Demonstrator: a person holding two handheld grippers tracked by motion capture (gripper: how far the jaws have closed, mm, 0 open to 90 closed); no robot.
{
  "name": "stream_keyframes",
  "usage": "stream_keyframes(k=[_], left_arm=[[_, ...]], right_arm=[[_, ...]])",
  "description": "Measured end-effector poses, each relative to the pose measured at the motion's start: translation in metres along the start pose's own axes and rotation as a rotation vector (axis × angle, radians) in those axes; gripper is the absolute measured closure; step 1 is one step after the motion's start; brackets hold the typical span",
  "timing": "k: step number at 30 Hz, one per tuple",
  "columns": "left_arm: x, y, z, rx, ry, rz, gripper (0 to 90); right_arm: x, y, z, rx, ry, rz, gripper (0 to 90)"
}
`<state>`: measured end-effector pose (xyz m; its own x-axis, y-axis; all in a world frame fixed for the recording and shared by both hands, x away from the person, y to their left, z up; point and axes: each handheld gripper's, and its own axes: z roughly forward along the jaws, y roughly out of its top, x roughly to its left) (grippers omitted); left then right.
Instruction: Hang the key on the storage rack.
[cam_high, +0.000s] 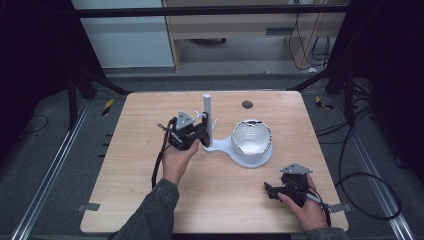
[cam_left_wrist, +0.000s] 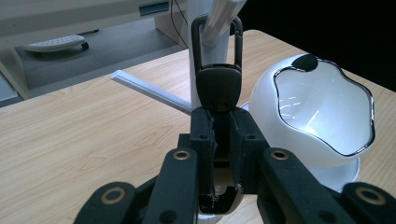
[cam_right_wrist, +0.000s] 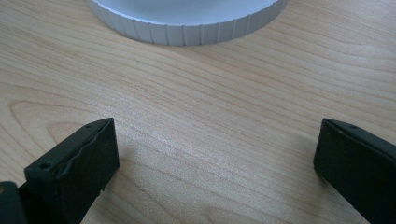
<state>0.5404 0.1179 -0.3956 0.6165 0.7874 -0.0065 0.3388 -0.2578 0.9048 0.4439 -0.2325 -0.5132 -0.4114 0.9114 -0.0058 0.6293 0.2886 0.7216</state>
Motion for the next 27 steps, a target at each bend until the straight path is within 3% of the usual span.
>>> stream_keyframes(k=[12,14,27], left_arm=[[-0.0013,-0.0007,0.0032,-0.01,0.003,-0.021,80.1],[-0.0023,-0.0005,0.0034,-0.005,0.009,-0.005,80.0],[-0.0003,-0.0003,0.0041,-0.005,0.023,-0.014,78.7]], right_arm=[[0.0002,0.0001,0.0001,0.0,0.0,0.001,0.3],[0.0001,0.0,0.0001,-0.001,0.0,0.001,0.3],[0.001,-0.0002,-0.0001,-0.001,-0.002,0.004,0.4]])
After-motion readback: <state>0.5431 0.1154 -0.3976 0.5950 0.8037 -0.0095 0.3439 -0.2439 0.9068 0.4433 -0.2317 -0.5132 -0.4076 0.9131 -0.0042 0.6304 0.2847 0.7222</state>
